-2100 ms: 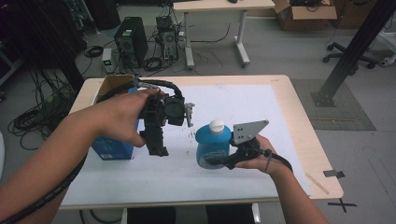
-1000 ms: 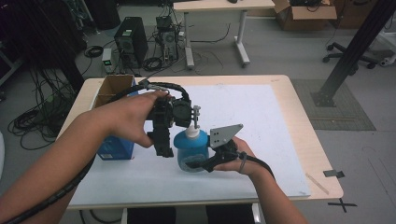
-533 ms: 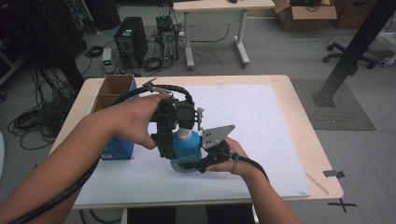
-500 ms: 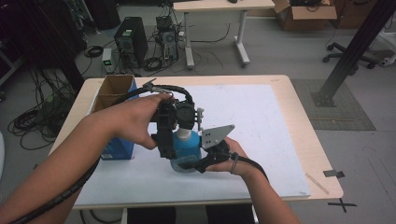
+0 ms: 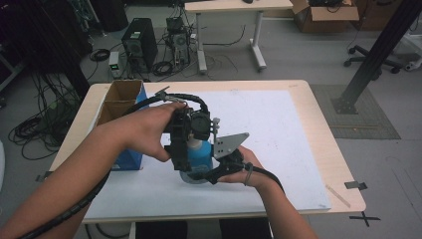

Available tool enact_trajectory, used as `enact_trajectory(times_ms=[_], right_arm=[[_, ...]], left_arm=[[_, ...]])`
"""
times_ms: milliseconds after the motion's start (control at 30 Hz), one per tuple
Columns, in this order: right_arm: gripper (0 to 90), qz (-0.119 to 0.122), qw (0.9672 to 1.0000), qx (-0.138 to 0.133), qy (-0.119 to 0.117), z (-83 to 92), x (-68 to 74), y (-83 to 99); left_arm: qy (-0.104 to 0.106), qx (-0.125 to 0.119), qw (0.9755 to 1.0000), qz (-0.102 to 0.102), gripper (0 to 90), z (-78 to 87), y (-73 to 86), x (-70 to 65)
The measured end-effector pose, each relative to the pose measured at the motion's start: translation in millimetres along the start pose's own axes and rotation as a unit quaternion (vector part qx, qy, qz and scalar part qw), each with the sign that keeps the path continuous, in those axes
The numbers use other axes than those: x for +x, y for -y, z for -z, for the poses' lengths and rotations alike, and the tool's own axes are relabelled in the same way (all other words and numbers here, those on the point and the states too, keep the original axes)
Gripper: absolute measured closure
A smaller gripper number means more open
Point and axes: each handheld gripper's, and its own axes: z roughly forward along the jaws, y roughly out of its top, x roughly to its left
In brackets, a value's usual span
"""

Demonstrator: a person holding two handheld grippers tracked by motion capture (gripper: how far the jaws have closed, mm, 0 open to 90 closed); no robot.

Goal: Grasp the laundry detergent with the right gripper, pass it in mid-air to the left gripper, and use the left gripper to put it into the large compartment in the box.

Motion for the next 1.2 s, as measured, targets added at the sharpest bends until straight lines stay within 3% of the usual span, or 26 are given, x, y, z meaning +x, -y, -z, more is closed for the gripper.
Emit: enact_trajectory(times_ms=[533,1200], right_arm=[[44.2,-0.004,1.0,0.002,-0.002,-7.3,0.0,-1.8],[44.2,-0.003,1.0,0.002,0.002,-7.3,0.3,-4.7]], left_arm=[[-0.007,0.004,1.0,0.001,1.4,-8.4,0.4,-2.8],[-0.032,0.001,0.9995,-0.002,14.7,-9.5,1.2,-4.2]])
